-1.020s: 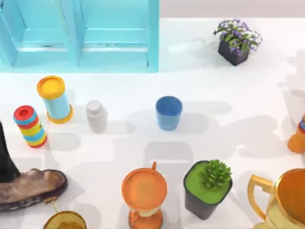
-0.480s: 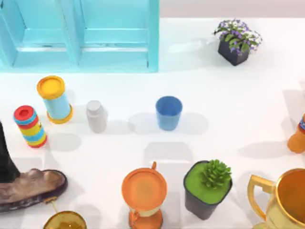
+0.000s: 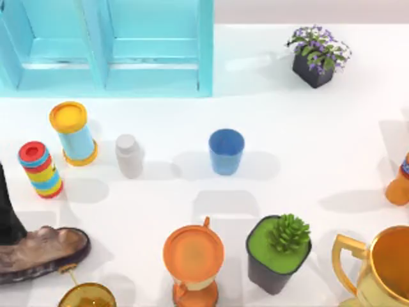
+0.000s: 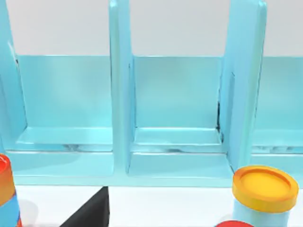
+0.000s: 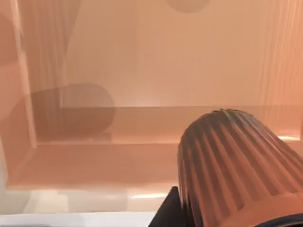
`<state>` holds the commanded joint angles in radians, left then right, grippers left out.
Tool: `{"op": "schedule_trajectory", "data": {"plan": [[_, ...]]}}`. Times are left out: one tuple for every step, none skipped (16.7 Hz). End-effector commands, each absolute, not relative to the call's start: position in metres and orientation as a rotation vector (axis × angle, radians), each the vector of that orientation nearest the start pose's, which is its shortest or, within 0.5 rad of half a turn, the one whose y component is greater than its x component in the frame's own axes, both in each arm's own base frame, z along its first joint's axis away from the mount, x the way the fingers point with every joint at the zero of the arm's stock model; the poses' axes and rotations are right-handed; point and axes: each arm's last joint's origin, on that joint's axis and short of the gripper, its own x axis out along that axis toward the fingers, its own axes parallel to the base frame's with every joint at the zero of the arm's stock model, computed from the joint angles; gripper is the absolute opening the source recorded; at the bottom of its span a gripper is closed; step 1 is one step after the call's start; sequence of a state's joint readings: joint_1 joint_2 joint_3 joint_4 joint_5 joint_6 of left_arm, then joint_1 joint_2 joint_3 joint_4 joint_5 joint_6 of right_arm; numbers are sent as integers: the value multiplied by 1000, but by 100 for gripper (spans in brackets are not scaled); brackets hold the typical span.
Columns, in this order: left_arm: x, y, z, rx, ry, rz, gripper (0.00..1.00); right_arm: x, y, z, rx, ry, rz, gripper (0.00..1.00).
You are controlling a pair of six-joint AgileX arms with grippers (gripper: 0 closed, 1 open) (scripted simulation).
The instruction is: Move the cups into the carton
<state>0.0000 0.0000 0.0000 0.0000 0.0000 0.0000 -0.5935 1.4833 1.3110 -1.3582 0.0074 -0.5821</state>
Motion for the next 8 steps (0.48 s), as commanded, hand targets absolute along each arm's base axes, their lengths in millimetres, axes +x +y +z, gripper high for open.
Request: {"op": "schedule_trajectory", "data": {"plan": [[106, -1, 160, 0, 0, 0, 100, 216, -143, 273, -12, 1541, -32, 0], [106, -1, 160, 0, 0, 0, 100, 216, -143, 262, -12, 1541, -32, 0], [106, -1, 160, 0, 0, 0, 100, 216, -143, 250, -13, 1541, -32, 0], [106, -1, 160, 0, 0, 0, 100, 215, -143, 240, -14, 1541, -32, 0], [106, -1, 160, 0, 0, 0, 100, 215, -143, 233, -15, 1541, -32, 0], [106, -1, 160, 0, 0, 0, 100, 214, -143, 229, -15, 1541, -32, 0], [106, -1, 160, 0, 0, 0, 100, 214, -143, 227, -16, 1541, -31, 0], [106, -1, 160, 0, 0, 0, 100, 214, -143, 227, -16, 1541, -31, 0]]}}
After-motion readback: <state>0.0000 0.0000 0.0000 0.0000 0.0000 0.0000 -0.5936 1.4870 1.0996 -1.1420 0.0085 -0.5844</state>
